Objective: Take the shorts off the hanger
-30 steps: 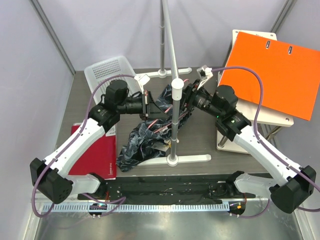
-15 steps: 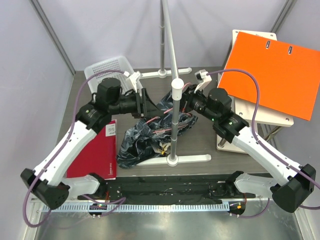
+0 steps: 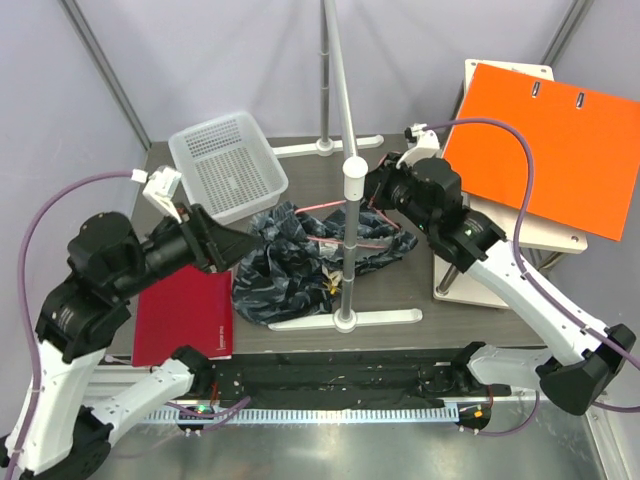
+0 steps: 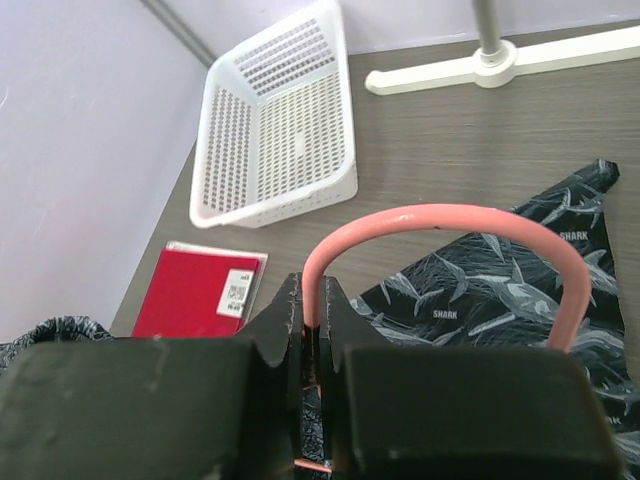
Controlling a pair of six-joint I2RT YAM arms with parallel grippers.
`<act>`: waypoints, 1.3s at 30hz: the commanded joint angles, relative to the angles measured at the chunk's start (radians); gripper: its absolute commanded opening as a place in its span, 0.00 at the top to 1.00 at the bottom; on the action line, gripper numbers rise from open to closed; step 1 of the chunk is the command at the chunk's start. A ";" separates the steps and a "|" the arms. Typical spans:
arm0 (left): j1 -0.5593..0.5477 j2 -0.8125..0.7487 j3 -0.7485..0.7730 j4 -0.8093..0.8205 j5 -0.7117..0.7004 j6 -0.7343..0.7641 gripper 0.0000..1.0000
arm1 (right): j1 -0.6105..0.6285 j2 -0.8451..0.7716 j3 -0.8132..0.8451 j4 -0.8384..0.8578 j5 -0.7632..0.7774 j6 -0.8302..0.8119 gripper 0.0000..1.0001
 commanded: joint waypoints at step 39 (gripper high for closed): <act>-0.440 0.426 0.202 -0.160 -0.901 0.060 0.40 | 0.210 0.119 0.281 -0.332 0.563 0.182 0.99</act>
